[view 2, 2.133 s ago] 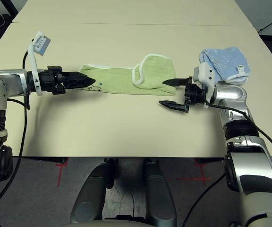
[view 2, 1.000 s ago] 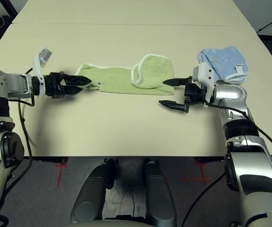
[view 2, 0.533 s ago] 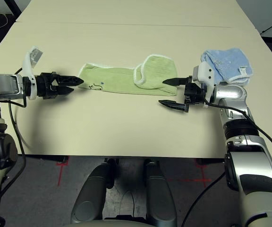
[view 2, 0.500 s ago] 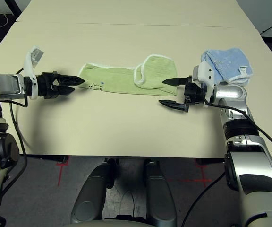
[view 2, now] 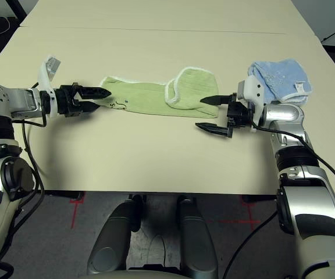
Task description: Fold the towel and set it aside.
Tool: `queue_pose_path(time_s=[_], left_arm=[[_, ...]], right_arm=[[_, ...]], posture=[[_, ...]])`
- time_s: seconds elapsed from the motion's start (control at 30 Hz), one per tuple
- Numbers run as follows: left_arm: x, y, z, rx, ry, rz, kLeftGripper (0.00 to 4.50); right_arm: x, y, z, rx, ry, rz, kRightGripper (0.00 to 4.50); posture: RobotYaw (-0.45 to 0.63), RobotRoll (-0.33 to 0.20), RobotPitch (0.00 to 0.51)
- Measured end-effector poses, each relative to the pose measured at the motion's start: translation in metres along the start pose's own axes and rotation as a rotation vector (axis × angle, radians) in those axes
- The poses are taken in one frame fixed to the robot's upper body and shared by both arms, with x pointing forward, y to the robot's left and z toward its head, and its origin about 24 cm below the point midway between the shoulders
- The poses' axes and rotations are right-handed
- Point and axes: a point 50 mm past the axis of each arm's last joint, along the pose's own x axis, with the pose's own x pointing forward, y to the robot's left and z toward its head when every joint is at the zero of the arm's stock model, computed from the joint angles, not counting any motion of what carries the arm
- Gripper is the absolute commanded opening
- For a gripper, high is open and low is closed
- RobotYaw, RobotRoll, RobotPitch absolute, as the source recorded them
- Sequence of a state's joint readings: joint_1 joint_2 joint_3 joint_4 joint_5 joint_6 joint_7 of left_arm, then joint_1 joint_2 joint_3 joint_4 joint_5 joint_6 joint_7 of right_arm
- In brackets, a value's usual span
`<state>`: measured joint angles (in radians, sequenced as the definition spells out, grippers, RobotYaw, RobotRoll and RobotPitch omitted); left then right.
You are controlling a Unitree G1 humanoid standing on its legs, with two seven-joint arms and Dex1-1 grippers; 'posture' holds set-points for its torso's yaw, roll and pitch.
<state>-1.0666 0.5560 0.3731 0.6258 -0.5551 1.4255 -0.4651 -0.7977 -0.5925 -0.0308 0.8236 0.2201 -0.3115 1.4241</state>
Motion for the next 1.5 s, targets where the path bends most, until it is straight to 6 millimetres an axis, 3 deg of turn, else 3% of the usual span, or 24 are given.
queue_pose_path(time_s=[0.27, 0.63, 0.93, 1.5], left_arm=[[0.001, 0.005, 0.0, -0.009, -0.011, 0.034, 0.11], [0.0, 0.005, 0.001, -0.013, -0.021, 0.046, 0.04], [-0.019, -0.027, 0.0, 0.155, 0.092, -0.054, 0.04], [-0.043, 0.004, -0.006, 0.193, 0.069, 0.085, 0.04]], right_arm=[[0.0, 0.0, 0.0, 0.0, 0.0, 0.0, 4.5], [0.0, 0.0, 0.0, 0.0, 0.001, 0.0, 4.5], [-0.001, -0.001, -0.001, 0.001, 0.011, -0.006, 4.5], [-0.001, -0.003, -0.001, 0.002, 0.015, -0.012, 4.5]], posture=[[0.1, 0.0, 0.237], [0.11, 0.0, 0.235], [0.12, 0.0, 0.232], [0.14, 0.0, 0.225]])
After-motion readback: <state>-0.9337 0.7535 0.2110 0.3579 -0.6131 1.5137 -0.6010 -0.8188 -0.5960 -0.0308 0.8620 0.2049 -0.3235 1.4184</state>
